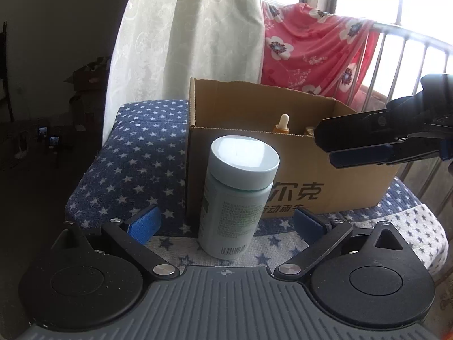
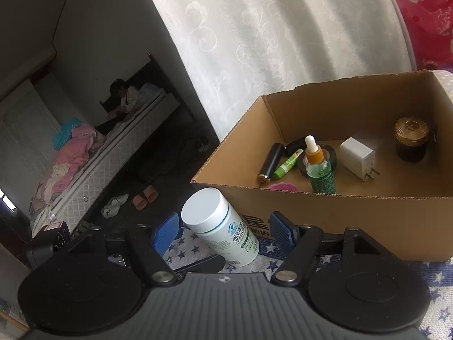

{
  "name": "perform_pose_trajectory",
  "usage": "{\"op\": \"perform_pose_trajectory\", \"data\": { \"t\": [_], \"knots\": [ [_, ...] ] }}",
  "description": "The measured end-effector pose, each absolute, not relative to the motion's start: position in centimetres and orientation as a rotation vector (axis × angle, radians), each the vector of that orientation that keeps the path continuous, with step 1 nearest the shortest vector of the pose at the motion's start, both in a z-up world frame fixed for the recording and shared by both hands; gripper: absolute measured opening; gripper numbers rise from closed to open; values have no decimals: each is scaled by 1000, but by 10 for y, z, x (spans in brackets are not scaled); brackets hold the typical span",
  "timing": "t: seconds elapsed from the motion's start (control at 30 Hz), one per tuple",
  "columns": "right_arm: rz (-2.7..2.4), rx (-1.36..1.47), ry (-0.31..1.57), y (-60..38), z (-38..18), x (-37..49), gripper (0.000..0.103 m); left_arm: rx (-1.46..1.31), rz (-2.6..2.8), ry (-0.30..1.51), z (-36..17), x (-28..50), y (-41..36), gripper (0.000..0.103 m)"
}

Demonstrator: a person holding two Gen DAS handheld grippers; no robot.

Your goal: Organize rigid objects

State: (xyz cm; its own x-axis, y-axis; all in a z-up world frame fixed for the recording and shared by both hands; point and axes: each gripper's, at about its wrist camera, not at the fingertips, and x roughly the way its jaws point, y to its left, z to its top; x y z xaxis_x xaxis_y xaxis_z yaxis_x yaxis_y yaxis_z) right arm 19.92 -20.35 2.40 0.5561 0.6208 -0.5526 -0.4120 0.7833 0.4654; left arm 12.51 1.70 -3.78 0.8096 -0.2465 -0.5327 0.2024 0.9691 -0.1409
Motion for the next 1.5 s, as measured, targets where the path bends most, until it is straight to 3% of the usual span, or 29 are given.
{"op": "perform_pose_trajectory", "data": {
  "t": [0.37, 0.67, 0.83, 1.03, 1.5],
  "knots": [
    [607, 190, 834, -162, 14, 220, 74, -70, -262, 584, -56, 140, 7, 84],
    [607, 170, 861, -149, 14, 218, 75, -83, -259, 590, -60, 140, 2, 60],
    [601, 179, 868, -149, 12, 217, 74, -82, -276, 584, -57, 133, -2, 57],
    [583, 179, 871, -152, 9, 217, 66, -75, -280, 584, -55, 126, -8, 56],
    [567, 181, 868, -160, 9, 207, 65, -49, -314, 583, -47, 110, -22, 55]
  ]
}}
